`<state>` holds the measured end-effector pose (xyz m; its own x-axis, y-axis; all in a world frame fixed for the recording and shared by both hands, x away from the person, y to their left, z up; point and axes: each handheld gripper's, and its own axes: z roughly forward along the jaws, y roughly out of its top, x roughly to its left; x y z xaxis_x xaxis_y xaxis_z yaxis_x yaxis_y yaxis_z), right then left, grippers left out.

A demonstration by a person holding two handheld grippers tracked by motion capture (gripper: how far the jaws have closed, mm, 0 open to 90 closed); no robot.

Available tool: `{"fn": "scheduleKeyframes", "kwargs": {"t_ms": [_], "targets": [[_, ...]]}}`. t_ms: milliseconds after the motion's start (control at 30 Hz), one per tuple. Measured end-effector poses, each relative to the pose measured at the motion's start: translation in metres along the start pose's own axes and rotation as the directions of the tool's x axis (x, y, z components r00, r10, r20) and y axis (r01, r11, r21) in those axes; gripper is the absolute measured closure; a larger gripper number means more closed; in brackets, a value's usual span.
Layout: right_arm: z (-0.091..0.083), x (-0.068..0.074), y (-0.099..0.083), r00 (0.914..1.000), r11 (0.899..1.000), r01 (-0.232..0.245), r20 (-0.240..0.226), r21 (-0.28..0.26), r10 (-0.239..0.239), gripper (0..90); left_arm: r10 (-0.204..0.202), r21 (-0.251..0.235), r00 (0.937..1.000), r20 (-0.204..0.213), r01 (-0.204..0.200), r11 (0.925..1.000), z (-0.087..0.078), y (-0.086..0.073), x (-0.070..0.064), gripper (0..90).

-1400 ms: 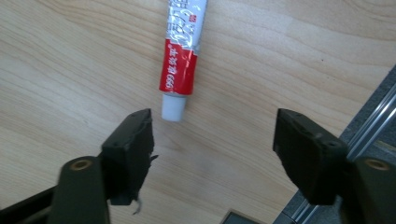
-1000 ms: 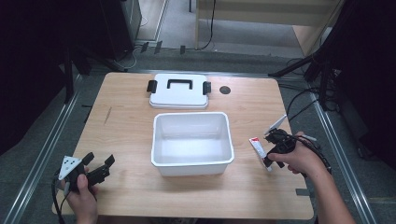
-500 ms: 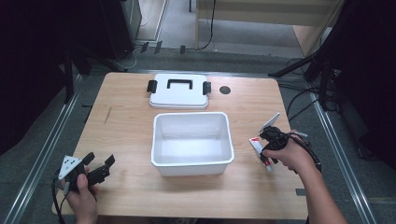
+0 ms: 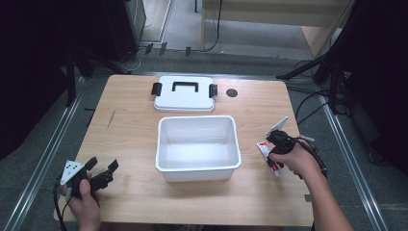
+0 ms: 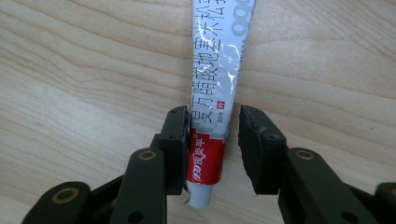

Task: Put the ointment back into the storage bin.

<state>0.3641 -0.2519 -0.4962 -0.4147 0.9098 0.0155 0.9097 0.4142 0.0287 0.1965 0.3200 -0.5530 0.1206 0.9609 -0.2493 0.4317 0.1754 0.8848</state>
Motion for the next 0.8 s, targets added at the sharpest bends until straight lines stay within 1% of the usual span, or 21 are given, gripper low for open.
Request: {"fn": "scheduleKeyframes", "kwargs": {"t_ms": [100,133,267,567,733,767,800], "targets": [[0.002,0.0,0.0,1.0,1.0,0.003,-0.005,-0.004,-0.003,66.1,-0.001,0.0,1.0,0.0,0.001,1.0,0.0,0.0,0.0,14.7],[0.002,0.0,0.0,1.0,1.0,0.001,-0.006,-0.001,-0.001,68.2,-0.002,0.0,1.0,0.0,0.002,1.0,0.0,0.0,0.0,14.7],[0.004,0.001,0.001,1.0,1.0,0.005,-0.005,0.006,-0.005,71.1,-0.003,0.0,1.0,0.001,0.003,1.0,0.0,0.0,0.0,14.7],[0.004,0.005,0.002,0.9999,1.0,0.016,-0.004,0.014,-0.016,72.5,-0.004,0.0,1.0,0.0,0.004,1.0,0.0,0.0,0.0,14.7],[-0.003,0.006,0.003,0.9997,1.0,0.019,-0.017,-0.003,-0.019,72.7,-0.005,0.001,1.0,0.0,0.005,1.0,0.0,0.0,0.0,14.7],[-0.005,0.006,0.004,0.9996,1.0,0.014,-0.025,-0.008,-0.014,72.7,-0.005,0.001,1.0,0.0,0.005,1.0,0.0,0.0,0.0,14.7],[-0.009,0.007,0.004,0.9994,1.0,0.018,-0.029,-0.012,-0.018,72.7,-0.004,0.001,1.0,0.0,0.004,1.0,0.0,0.0,0.0,14.7]]}}
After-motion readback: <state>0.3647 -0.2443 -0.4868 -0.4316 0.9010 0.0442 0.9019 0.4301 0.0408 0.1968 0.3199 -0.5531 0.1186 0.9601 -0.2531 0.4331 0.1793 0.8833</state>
